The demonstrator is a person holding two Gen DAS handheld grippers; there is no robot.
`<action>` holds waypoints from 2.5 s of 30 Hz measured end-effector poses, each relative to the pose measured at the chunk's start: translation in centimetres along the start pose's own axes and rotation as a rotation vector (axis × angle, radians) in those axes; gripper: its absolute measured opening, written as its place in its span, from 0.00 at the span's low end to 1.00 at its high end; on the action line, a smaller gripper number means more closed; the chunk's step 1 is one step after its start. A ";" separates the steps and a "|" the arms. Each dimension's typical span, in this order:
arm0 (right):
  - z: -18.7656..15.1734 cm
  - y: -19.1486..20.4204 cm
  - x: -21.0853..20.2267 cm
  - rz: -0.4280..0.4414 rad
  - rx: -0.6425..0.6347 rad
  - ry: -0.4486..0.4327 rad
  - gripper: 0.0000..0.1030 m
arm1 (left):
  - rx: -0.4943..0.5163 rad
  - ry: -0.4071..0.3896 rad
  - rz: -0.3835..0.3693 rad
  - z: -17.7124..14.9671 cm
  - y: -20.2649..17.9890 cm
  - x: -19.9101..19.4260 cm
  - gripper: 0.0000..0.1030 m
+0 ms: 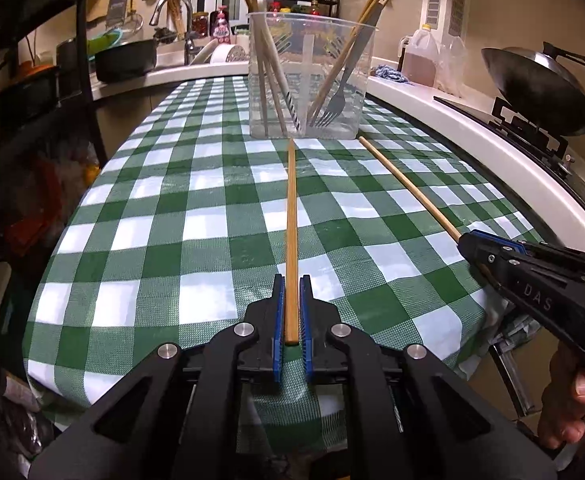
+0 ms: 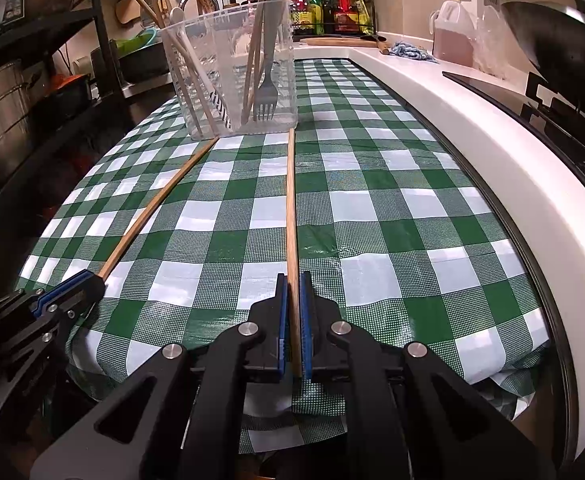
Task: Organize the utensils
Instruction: 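Lift both chopsticks and carry them over the clear container with both tools, then lower the chopsticks into the container and open both tools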
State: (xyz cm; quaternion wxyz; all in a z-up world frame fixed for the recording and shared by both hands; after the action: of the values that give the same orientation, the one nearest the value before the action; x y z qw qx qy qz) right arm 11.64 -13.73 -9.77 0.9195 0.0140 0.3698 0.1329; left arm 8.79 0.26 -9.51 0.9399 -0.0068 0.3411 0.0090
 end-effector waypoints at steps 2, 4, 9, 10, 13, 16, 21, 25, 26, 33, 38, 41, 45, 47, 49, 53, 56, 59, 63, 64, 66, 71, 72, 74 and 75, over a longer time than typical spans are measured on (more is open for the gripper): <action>0.0 0.0 0.0 -0.001 -0.003 -0.004 0.07 | 0.010 -0.013 0.005 0.0 -0.2 0.0 0.07; 0.0 0.0 0.0 -0.002 -0.003 -0.008 0.07 | 0.015 -0.021 0.008 0.0 -0.3 0.0 0.07; 0.0 0.0 0.1 -0.004 -0.005 -0.007 0.06 | 0.011 -0.016 0.000 0.1 -0.1 -0.1 0.07; 0.0 0.0 0.0 -0.001 0.002 0.000 0.05 | 0.005 -0.008 -0.004 0.1 0.0 -0.1 0.07; 0.6 0.4 -0.9 0.007 -0.002 -0.009 0.05 | 0.004 -0.014 -0.007 0.6 0.1 -0.8 0.07; 1.3 1.1 -2.1 0.011 -0.017 -0.031 0.05 | -0.003 -0.045 -0.011 1.5 0.2 -2.1 0.07; 2.1 2.1 -4.6 0.013 -0.040 -0.071 0.05 | 0.004 -0.090 -0.020 2.5 0.1 -4.4 0.06; 3.0 2.7 -6.3 0.014 -0.057 -0.101 0.05 | 0.004 -0.130 -0.031 3.6 0.2 -6.1 0.06; 3.2 2.8 -6.7 0.016 -0.061 -0.108 0.05 | 0.001 -0.137 -0.034 3.8 0.3 -6.5 0.06; 5.1 3.3 -9.4 0.031 -0.074 -0.159 0.05 | -0.038 -0.179 -0.066 6.1 1.2 -8.6 0.06; 7.1 3.4 -10.9 0.047 -0.073 -0.197 0.05 | -0.040 -0.222 -0.070 8.6 1.8 -10.1 0.06; 8.4 3.5 -11.5 0.052 -0.078 -0.217 0.05 | -0.040 -0.244 -0.069 10.3 2.2 -10.6 0.06; 10.6 3.3 -12.2 0.055 -0.079 -0.244 0.05 | -0.051 -0.257 -0.075 12.4 2.5 -10.8 0.06; 11.7 3.3 -12.6 0.062 -0.075 -0.254 0.05 | -0.049 -0.261 -0.075 13.5 2.6 -11.0 0.06; 12.5 3.4 -12.8 0.063 -0.079 -0.262 0.05 | -0.054 -0.258 -0.084 14.5 2.5 -11.1 0.06; 13.6 3.7 -12.9 0.068 -0.086 -0.266 0.05 | -0.040 -0.233 -0.068 15.8 2.2 -11.1 0.06; 14.2 4.1 -12.8 0.074 -0.090 -0.265 0.05 | -0.034 -0.221 -0.063 16.4 1.9 -11.3 0.06; 14.6 4.7 -12.9 0.075 -0.107 -0.265 0.05 | -0.028 -0.211 -0.065 16.8 1.8 -11.5 0.06; 15.5 5.0 -13.1 0.085 -0.116 -0.267 0.05 | -0.024 -0.196 -0.063 17.2 1.9 -11.3 0.06; 15.8 5.0 -13.2 0.087 -0.116 -0.268 0.05 | -0.024 -0.189 -0.069 17.3 1.9 -11.2 0.06; 16.4 4.9 -13.4 0.092 -0.112 -0.268 0.05 | -0.020 -0.181 -0.076 17.7 2.0 -11.1 0.06; 19.6 5.0 -14.8 0.120 -0.121 -0.301 0.05 | -0.033 -0.175 -0.108 20.4 2.9 -11.2 0.06; 20.5 5.0 -15.2 0.132 -0.125 -0.313 0.05 | -0.040 -0.176 -0.117 21.4 3.2 -11.3 0.06; 22.2 5.2 -15.7 0.153 -0.126 -0.329 0.05 | -0.045 -0.188 -0.125 23.4 3.5 -11.5 0.06; 23.2 5.3 -15.9 0.162 -0.128 -0.338 0.05 | -0.045 -0.198 -0.127 24.4 3.6 -11.7 0.06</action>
State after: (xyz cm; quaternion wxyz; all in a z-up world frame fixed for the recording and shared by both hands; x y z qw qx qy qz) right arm 15.30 -10.95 18.50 0.9537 0.0073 0.1984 0.2257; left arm 15.41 4.14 16.69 0.9673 -0.0488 0.2452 -0.0423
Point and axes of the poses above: each gripper's, at about its wrist camera, not at the fingertips, and x roughly the way its jaws point, y to its left, z to its top, the point moved 7 cm from there along x, roughly the way its jaws point, and after that the axes turned 5 degrees about z, right-handed, at the moved point
